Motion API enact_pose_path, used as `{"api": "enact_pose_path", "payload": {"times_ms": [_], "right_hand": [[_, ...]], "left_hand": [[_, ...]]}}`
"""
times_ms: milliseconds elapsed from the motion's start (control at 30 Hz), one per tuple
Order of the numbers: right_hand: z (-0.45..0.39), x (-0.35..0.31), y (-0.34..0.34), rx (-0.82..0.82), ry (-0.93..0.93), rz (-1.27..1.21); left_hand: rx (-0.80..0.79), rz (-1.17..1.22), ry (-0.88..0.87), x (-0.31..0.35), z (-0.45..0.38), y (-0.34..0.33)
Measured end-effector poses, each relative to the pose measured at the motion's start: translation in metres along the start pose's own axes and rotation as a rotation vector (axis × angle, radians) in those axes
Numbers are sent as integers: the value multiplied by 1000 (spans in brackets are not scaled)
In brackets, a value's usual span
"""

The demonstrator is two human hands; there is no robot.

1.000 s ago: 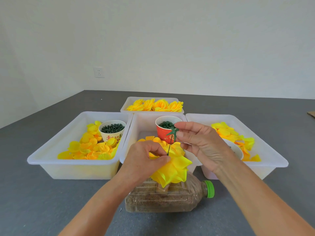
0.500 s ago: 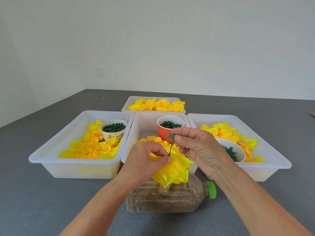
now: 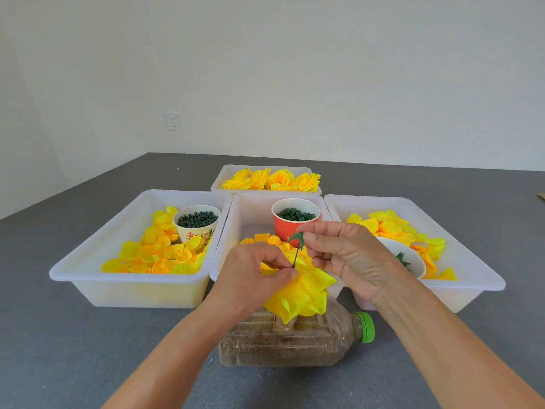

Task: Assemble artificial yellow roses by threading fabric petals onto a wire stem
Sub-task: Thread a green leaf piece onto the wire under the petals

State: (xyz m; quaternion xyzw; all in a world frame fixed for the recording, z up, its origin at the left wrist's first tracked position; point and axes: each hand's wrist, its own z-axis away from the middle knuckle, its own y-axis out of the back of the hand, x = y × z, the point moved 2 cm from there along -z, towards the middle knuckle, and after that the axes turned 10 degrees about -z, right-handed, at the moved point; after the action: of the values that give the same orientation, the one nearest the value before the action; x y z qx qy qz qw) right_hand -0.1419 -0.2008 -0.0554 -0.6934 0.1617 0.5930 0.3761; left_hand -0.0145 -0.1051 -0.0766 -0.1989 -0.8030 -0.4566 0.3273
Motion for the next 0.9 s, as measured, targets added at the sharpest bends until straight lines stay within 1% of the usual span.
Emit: {"api": "enact_pose_path", "payload": {"times_ms": [167, 300, 500, 733, 900], "right_hand": [[3, 6, 3, -8, 16, 141], [5, 8, 3, -19, 72, 258], [6, 11, 3, -77, 137, 345], [5, 11, 4, -86, 180, 409], [4, 11, 6, -64, 161, 434]], "left_hand": [[6, -3, -1, -1, 0, 0], [12, 25, 32, -3, -1, 0], [-12, 165, 114, -8, 2, 3], [-6, 189, 122, -5, 3, 4], [54, 192, 132, -2, 3, 1]]}}
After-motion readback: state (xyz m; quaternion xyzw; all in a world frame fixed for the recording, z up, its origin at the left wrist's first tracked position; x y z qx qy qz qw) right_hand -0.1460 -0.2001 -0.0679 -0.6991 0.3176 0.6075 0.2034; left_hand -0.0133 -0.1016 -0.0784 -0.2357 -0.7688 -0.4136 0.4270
